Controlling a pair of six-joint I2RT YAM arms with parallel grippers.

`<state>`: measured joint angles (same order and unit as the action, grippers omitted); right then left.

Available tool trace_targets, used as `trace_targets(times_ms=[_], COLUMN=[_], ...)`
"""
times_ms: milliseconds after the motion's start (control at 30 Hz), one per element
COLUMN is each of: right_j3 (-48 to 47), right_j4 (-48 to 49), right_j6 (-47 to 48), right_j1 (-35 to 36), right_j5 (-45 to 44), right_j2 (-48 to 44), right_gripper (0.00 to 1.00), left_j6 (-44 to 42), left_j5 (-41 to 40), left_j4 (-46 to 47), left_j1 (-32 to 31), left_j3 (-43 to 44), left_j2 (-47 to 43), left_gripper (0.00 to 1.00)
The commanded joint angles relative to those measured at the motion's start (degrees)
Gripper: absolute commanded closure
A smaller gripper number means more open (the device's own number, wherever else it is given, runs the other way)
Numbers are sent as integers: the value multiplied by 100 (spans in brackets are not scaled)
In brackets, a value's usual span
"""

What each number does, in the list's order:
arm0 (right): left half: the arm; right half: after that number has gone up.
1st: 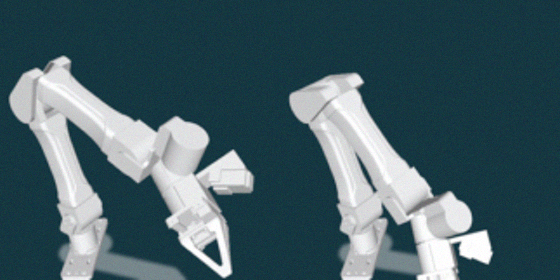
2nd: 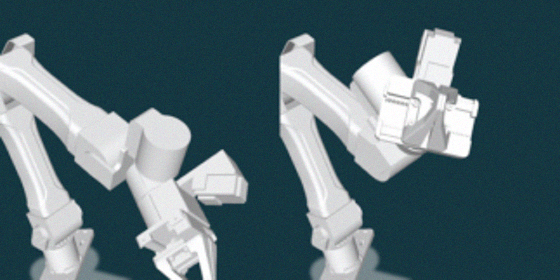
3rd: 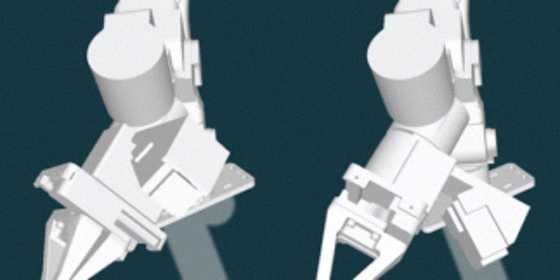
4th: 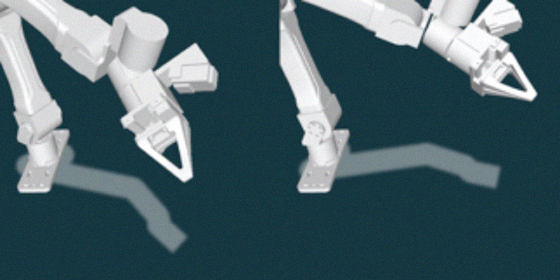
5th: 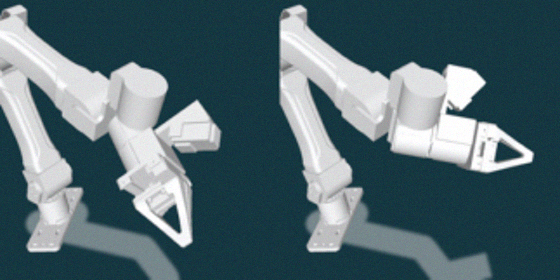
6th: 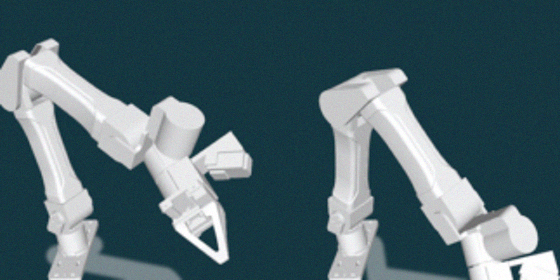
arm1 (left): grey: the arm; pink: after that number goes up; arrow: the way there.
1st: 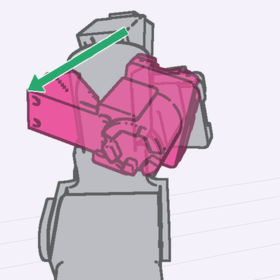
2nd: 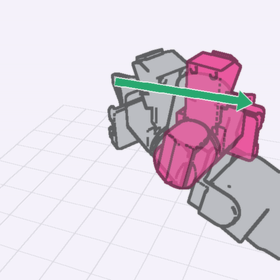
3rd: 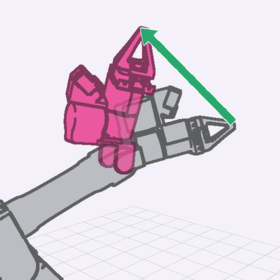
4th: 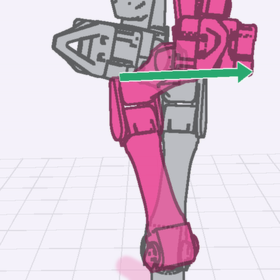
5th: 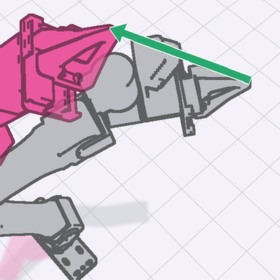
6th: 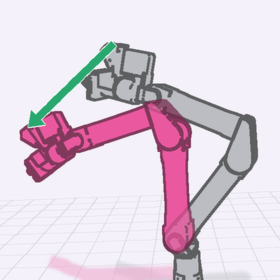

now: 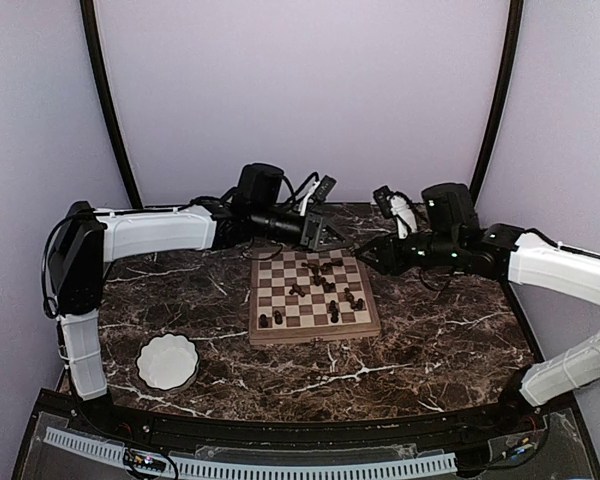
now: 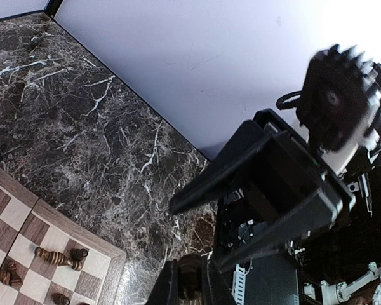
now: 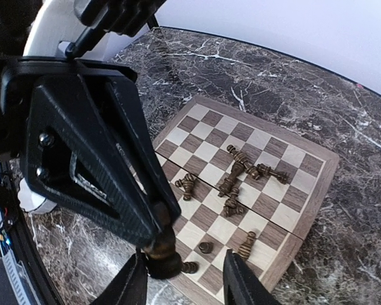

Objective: Set up the chess pieces on the board
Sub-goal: Pass from the right arm to the left, then place the knight at b8.

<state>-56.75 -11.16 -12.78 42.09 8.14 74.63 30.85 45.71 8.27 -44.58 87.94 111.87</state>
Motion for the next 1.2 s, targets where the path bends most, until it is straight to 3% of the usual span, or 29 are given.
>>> trace_targets(times_ms=[0,100,167,333,567,1167], right_j3=[659,1217,1403,1227,947,1017], right_j4=[-90,-101,-291,-854,-892,-629], right_j6=[-473,-932,-1166,-1470,-1436,-1451], right_j1=[-569,-989,-1211,-1447,-1466,-1466], right_j5=[210,-64,-407,-697,-625,-454], right_j2=[-1157,-2036,-2282,-1931,-1327,-1100], right_gripper=[49,33,28,28,29,29], left_j6=[-854,-1495,-1889,-2865,-3398,-3309], left_j5=[-337,-742,-1059,-1992,-3117,-3536], left_j4=[-698,-1515,-1900,-2644,-3228,-3492], left_j1=[-168,-394,-550,-890,-1256,-1403], left_j3=[383,614,726,972,1385,1435], left_j2=[-59,-17,40,238,556,1017], left_gripper=[100,100,100,100,100,98])
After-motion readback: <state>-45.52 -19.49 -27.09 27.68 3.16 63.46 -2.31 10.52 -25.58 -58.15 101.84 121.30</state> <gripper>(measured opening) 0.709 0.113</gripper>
